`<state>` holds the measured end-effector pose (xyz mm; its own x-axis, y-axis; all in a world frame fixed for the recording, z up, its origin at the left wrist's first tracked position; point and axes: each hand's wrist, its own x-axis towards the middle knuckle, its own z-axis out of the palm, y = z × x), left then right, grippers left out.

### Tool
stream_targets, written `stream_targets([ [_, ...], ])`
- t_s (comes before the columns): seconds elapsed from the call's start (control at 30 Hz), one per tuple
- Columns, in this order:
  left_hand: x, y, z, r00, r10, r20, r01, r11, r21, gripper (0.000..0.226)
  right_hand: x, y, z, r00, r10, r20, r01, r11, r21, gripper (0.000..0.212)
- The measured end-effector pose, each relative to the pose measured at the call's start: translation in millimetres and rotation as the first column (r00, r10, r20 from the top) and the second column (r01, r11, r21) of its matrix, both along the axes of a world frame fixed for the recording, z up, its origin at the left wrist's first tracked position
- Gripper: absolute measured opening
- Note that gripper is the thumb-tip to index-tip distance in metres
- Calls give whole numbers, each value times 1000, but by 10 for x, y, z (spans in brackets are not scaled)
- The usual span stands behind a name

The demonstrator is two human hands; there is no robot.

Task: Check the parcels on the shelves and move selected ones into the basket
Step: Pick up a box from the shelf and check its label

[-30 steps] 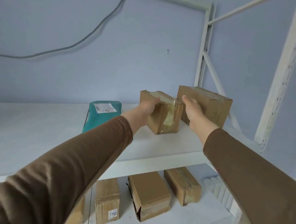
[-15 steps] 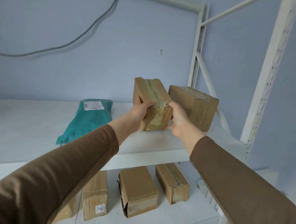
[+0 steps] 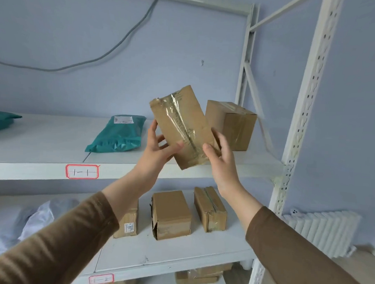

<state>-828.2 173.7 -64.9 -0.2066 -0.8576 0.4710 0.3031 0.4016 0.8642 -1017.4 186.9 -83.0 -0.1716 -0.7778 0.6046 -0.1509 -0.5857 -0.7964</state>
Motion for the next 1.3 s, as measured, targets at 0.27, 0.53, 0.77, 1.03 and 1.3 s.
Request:
stream_targets([
  [0.27,-107,194,-50,960,-134,-247,216,915,341,106,-57,259,-109,657,-590,-469,228,748,-623,49],
  [0.53,-104,175,-168,954,-55,-296,142,949,282,78,-1,387,-200,593,-568,-571,139,771,-622,56],
  [0.77,-26,138,-158,958,277,68,-249,929,-275,119,-83,628,-14,980,-184,69,183,983,15,27],
  [1.03,175,48,-217,796,445,410,-131,788,-601,141,-252,456,49,967,59,249,-129,952,277,60],
  [1.3,73,62,142,923,28,384,-9,999,-52,45,-163,479,-90,966,202,159,-249,889,385,88],
])
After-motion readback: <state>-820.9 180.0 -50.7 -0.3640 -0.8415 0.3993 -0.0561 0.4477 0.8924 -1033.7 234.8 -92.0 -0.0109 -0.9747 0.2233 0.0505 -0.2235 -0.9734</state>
